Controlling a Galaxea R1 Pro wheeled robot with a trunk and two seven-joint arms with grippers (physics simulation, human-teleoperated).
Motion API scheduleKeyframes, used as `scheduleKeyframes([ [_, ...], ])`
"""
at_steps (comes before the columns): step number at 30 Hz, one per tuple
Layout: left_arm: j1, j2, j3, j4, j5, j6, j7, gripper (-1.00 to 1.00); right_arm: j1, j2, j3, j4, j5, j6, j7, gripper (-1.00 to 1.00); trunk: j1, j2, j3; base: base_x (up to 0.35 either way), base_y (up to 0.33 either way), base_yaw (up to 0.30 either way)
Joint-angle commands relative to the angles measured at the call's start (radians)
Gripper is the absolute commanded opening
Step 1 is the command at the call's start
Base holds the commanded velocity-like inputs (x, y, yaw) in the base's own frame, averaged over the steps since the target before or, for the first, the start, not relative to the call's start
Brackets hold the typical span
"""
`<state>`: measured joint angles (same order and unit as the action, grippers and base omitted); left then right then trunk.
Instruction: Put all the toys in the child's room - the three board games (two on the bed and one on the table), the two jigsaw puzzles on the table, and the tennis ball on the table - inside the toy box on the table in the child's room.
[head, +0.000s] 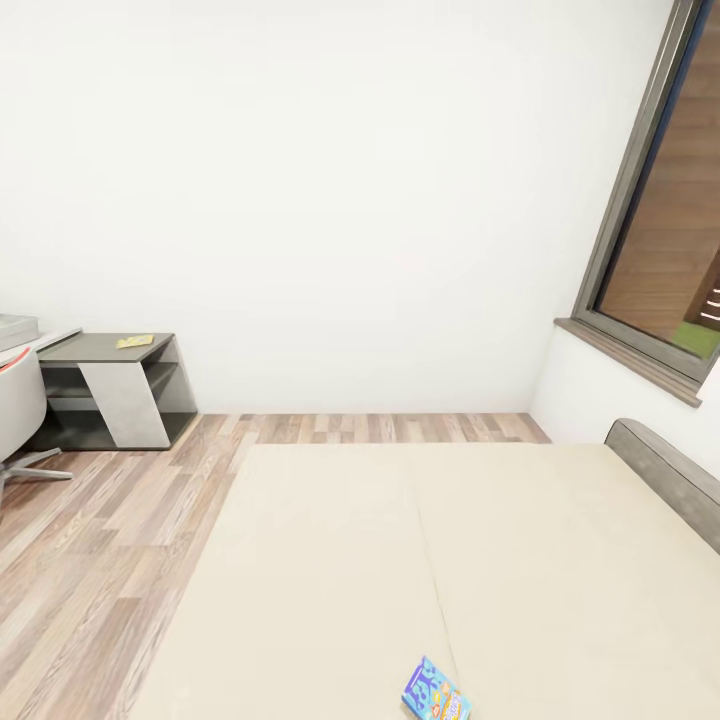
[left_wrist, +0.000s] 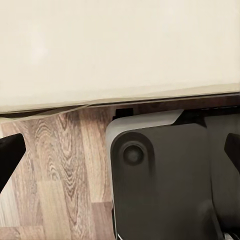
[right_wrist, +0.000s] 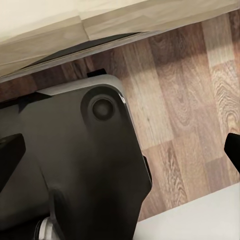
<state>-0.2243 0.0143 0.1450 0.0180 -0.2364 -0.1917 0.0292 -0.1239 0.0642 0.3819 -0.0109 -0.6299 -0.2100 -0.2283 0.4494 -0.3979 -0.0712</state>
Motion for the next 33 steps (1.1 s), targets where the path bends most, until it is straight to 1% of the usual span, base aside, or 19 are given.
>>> scheduleKeyframes([
  [1,-0.001,0.000,0.008,0.002,-0.011,-0.005,0.003,1.00,-0.001,0.000,0.008,0.000,-0.008,-0.003,-0.003,1.00,0.001,-0.002,-0.002,0.000,0.000,0.000],
  [7,-0.001,0.001,0.007,0.002,-0.011,-0.005,0.003,1.00,0.000,0.000,0.008,0.000,-0.008,-0.004,-0.003,1.00,0.001,-0.002,-0.002,0.000,0.000,0.000],
  [10,-0.001,0.000,0.008,0.002,-0.011,-0.005,0.003,1.00,0.000,0.000,0.008,0.000,-0.009,-0.019,-0.004,1.00,0.001,-0.002,-0.002,0.000,0.000,0.000],
  [11,-0.001,0.000,0.007,0.002,-0.011,-0.005,0.003,1.00,0.001,-0.001,0.008,0.000,-0.010,-0.054,-0.004,1.00,0.001,-0.002,-0.002,0.000,0.000,0.000],
  [12,-0.001,0.001,0.007,0.002,-0.011,-0.005,0.003,1.00,0.001,-0.001,0.008,0.000,-0.011,-0.062,-0.005,1.00,0.001,-0.002,-0.002,0.000,0.000,0.000],
  [15,-0.001,0.000,0.008,0.002,-0.011,-0.005,0.003,1.00,0.001,-0.001,0.008,0.000,-0.011,-0.069,-0.005,1.00,0.001,-0.002,-0.002,0.000,0.000,0.000],
  [33,-0.001,0.001,0.008,0.002,-0.010,-0.005,0.003,1.00,0.001,-0.002,0.008,0.000,-0.012,-0.062,-0.008,1.00,0.001,-0.002,-0.002,0.000,0.000,0.000],
])
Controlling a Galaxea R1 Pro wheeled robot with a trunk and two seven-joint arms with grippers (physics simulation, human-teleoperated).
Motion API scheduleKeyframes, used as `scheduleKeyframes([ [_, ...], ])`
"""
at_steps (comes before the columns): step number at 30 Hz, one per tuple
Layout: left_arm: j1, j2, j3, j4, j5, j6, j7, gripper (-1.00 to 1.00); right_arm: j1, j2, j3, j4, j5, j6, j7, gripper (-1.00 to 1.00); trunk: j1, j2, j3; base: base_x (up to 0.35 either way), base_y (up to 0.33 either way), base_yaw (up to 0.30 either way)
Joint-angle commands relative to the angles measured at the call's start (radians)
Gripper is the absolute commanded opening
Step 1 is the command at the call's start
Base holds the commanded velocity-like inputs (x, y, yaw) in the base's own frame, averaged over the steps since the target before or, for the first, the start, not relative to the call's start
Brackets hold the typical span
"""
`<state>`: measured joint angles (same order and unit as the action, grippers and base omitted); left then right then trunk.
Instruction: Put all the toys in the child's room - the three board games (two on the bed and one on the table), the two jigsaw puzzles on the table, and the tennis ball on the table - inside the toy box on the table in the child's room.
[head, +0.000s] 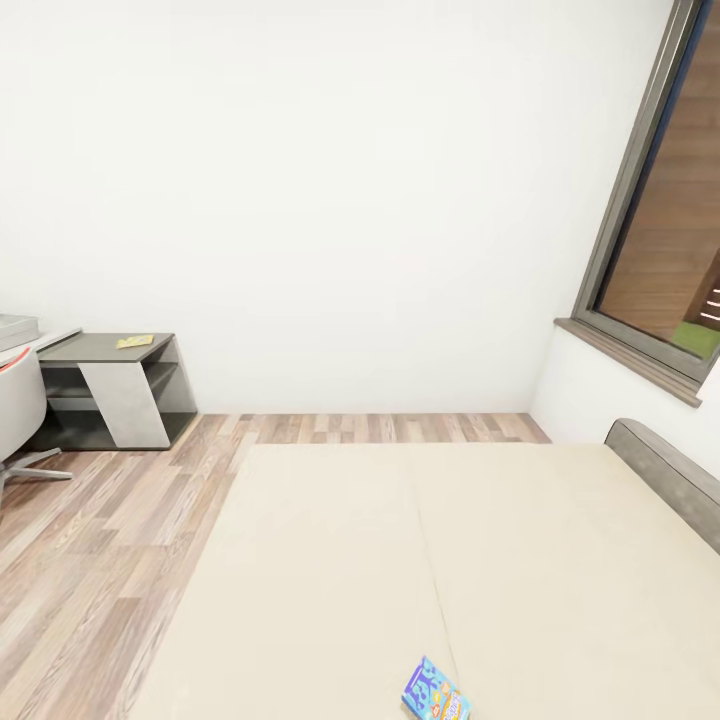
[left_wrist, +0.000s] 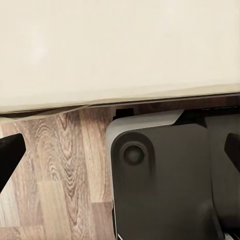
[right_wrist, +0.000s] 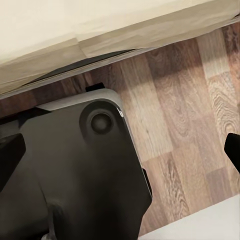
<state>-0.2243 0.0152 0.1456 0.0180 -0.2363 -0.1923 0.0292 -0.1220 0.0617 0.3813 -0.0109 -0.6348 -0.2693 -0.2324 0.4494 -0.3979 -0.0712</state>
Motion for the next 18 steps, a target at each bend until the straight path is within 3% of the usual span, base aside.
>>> scheduleKeyframes([
  [1,-0.001,0.000,0.008,0.002,-0.010,-0.005,0.003,1.00,-0.001,0.000,0.008,0.000,-0.008,-0.002,-0.004,1.00,0.001,-0.002,-0.002,0.000,0.000,0.000],
  [11,0.000,0.001,0.008,0.002,-0.010,-0.005,0.003,1.00,0.022,-0.003,0.004,0.000,-0.015,-0.013,-0.007,1.00,0.001,-0.002,-0.002,0.000,0.000,0.000],
  [18,0.002,0.023,0.011,0.002,-0.007,-0.004,0.006,1.00,0.033,-0.061,-0.001,0.000,-0.030,-0.013,-0.011,1.00,0.001,-0.002,-0.002,0.000,0.000,0.000],
])
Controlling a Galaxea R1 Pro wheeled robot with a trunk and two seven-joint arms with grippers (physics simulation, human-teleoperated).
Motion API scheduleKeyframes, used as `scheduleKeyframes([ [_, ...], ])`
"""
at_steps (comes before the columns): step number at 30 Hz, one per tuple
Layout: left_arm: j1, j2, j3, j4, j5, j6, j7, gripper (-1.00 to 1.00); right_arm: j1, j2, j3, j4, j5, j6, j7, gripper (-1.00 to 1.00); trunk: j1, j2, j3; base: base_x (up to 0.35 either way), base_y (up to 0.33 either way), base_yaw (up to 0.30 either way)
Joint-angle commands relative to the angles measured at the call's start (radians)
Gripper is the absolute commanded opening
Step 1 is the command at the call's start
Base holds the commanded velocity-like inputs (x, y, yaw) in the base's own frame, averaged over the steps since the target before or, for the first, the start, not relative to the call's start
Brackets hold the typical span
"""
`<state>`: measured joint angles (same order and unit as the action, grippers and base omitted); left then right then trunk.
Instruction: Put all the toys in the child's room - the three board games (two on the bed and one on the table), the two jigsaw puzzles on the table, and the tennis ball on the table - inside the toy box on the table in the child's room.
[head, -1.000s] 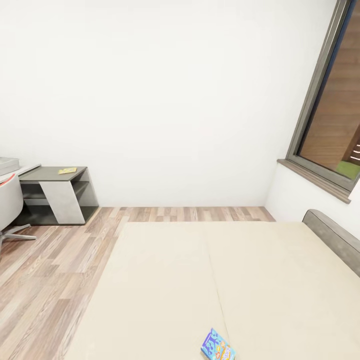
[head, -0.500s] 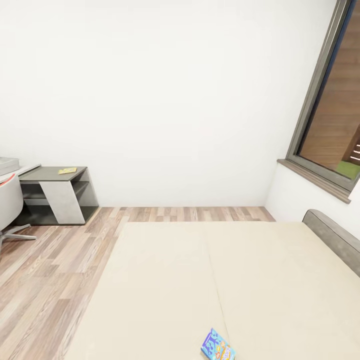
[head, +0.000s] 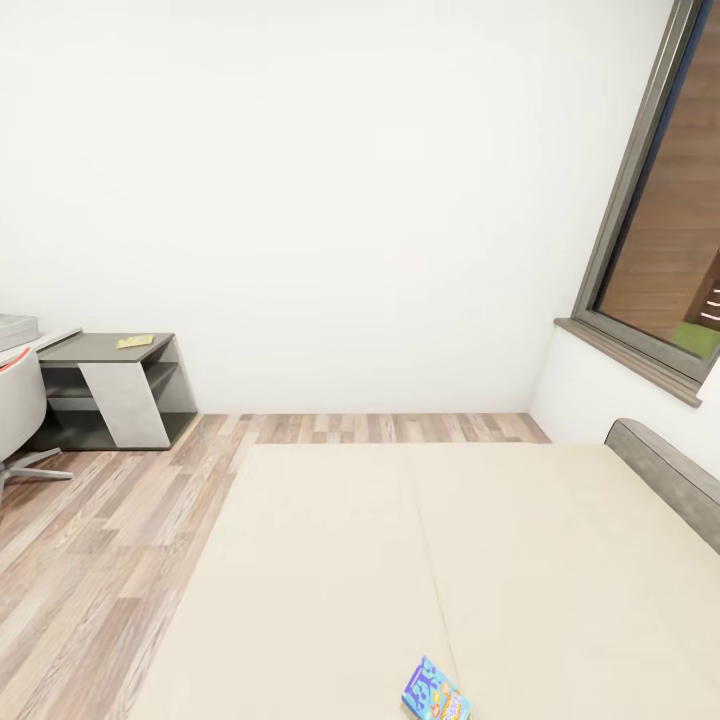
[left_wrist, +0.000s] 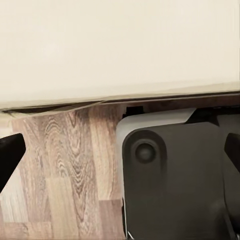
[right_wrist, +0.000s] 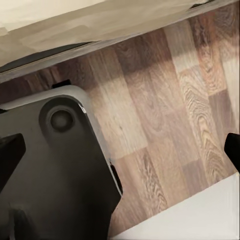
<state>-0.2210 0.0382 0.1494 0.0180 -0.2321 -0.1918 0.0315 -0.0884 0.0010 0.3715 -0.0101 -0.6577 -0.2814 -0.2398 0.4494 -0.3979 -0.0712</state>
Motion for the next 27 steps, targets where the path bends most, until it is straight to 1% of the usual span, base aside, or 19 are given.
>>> scheduleKeyframes([
  [1,-0.001,0.019,0.008,0.002,-0.009,-0.005,0.005,1.00,0.001,-0.016,0.008,-0.001,-0.017,-0.001,-0.004,1.00,0.001,-0.002,-0.002,0.000,0.000,0.000],
  [4,-0.001,0.059,0.011,0.002,-0.007,-0.006,0.007,1.00,0.002,-0.042,0.008,-0.001,-0.043,-0.001,-0.005,1.00,0.001,-0.002,-0.002,0.000,0.000,0.000],
  [5,-0.001,0.088,0.012,0.000,-0.005,-0.008,0.007,1.00,0.005,-0.060,0.008,-0.001,-0.069,-0.001,-0.005,1.00,0.001,-0.002,-0.002,0.000,0.000,0.000],
  [7,-0.001,0.116,0.013,-0.002,-0.006,-0.008,0.007,1.00,0.010,-0.080,0.008,-0.001,-0.103,-0.002,-0.002,1.00,0.001,-0.002,-0.002,0.000,0.000,0.000],
  [8,-0.001,0.140,0.013,-0.005,-0.006,-0.009,0.007,1.00,0.018,-0.101,0.008,-0.001,-0.142,-0.002,0.001,1.00,0.001,-0.002,-0.002,0.000,0.000,0.000],
  [11,-0.002,0.179,0.014,-0.008,-0.007,-0.008,0.004,1.00,0.033,-0.137,0.007,-0.001,-0.205,-0.002,0.008,1.00,0.001,-0.002,-0.002,0.000,0.000,0.000],
  [12,-0.003,0.208,0.015,-0.009,-0.007,-0.008,0.000,1.00,0.042,-0.163,0.007,-0.001,-0.247,-0.003,0.023,1.00,0.001,-0.002,-0.002,0.000,0.000,0.000],
  [14,-0.005,0.241,0.016,-0.010,-0.005,-0.008,-0.005,1.00,0.049,-0.189,0.007,-0.001,-0.287,-0.003,0.051,1.00,0.001,-0.002,-0.002,0.000,0.000,0.000],
  [15,-0.007,0.276,0.017,-0.012,-0.004,-0.008,-0.014,1.00,0.054,-0.213,0.007,-0.001,-0.324,-0.003,0.092,1.00,0.001,-0.002,-0.002,0.000,0.000,0.000],
  [18,-0.010,0.326,0.019,-0.014,0.001,-0.008,-0.048,1.00,0.061,-0.241,0.008,-0.001,-0.366,-0.003,0.179,1.00,0.001,-0.002,-0.002,0.000,0.000,0.000],
  [19,-0.012,0.358,0.022,-0.015,0.011,-0.008,-0.091,1.00,0.069,-0.256,0.008,-0.001,-0.385,-0.004,0.250,1.00,0.001,-0.002,-0.002,0.000,0.000,0.000],
  [21,-0.014,0.390,0.028,-0.015,0.029,-0.008,-0.151,1.00,0.081,-0.270,0.007,-0.001,-0.398,-0.004,0.327,1.00,0.001,-0.002,-0.002,0.000,0.000,0.000],
  [22,-0.015,0.419,0.039,-0.016,0.055,-0.007,-0.225,1.00,0.095,-0.284,0.007,-0.001,-0.407,-0.003,0.404,1.00,0.001,-0.002,-0.002,0.000,0.000,0.000],
  [25,-0.016,0.459,0.055,-0.019,0.105,-0.007,-0.346,1.00,0.111,-0.306,0.001,-0.001,-0.417,-0.003,0.514,1.00,0.001,-0.002,-0.002,0.000,0.000,0.000],
  [26,-0.017,0.481,0.063,-0.026,0.137,-0.006,-0.422,1.00,0.117,-0.322,-0.009,-0.001,-0.425,-0.003,0.577,1.00,0.001,-0.002,-0.002,0.000,0.000,0.000],
  [27,-0.018,0.491,0.065,-0.032,0.152,-0.004,-0.457,1.00,0.119,-0.329,-0.015,-0.001,-0.429,-0.003,0.605,1.00,0.001,-0.002,-0.002,0.000,0.000,0.000],
])
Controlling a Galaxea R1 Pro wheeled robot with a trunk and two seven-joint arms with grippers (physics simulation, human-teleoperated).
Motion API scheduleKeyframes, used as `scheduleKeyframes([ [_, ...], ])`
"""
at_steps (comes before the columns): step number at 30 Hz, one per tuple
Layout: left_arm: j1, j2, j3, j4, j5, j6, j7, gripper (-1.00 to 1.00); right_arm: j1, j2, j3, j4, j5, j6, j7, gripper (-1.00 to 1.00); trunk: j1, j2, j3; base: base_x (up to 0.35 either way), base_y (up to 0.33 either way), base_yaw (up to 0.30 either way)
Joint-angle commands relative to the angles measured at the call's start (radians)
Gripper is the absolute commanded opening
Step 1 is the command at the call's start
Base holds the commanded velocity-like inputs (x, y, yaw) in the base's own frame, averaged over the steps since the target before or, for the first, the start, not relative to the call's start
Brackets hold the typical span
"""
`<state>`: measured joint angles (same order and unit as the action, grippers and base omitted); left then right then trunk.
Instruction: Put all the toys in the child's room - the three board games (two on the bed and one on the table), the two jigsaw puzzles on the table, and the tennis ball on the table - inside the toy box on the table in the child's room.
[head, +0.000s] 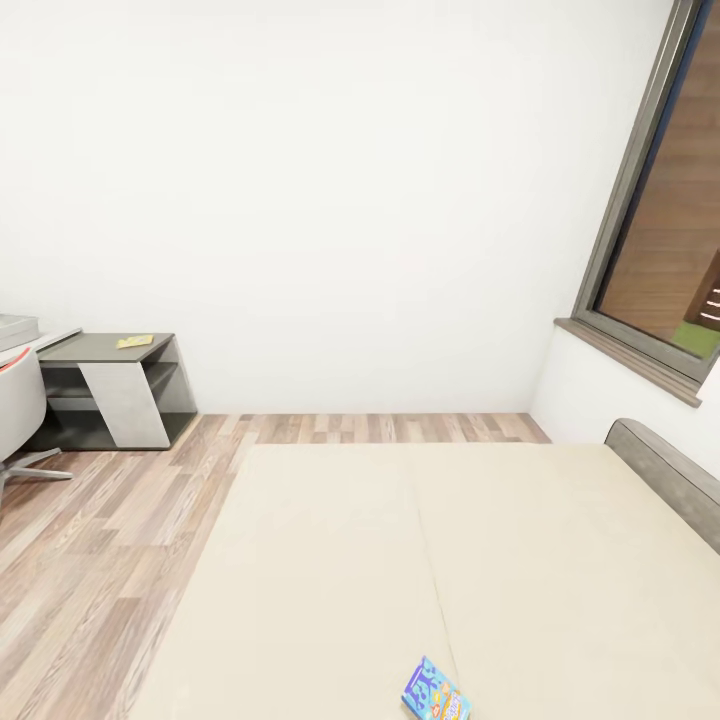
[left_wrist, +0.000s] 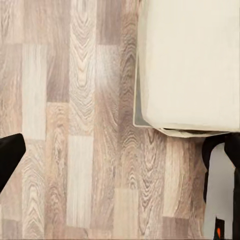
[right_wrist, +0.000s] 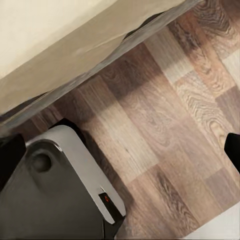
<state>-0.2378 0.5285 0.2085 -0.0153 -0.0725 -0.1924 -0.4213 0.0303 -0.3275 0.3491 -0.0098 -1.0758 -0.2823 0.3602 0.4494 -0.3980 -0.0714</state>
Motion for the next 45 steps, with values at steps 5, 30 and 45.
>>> scheduleKeyframes([
  [5,-0.003,0.037,0.017,-0.086,0.048,0.058,-0.171,1.00,0.008,-0.033,-0.054,-0.003,-0.043,-0.002,0.137,1.00,0.001,-0.002,-0.002,0.000,0.000,0.000],
  [30,-0.019,-0.092,0.084,-0.779,0.216,0.696,-0.240,1.00,-0.183,-0.167,-0.138,-0.160,-0.052,0.251,0.428,1.00,0.001,-0.002,-0.002,0.000,0.000,0.000],
  [45,-0.167,-0.302,0.081,-0.832,0.212,0.777,-0.057,1.00,-0.405,-0.110,-0.122,-0.400,-0.030,0.414,-0.104,1.00,0.001,-0.002,-0.002,0.000,0.000,0.000],
])
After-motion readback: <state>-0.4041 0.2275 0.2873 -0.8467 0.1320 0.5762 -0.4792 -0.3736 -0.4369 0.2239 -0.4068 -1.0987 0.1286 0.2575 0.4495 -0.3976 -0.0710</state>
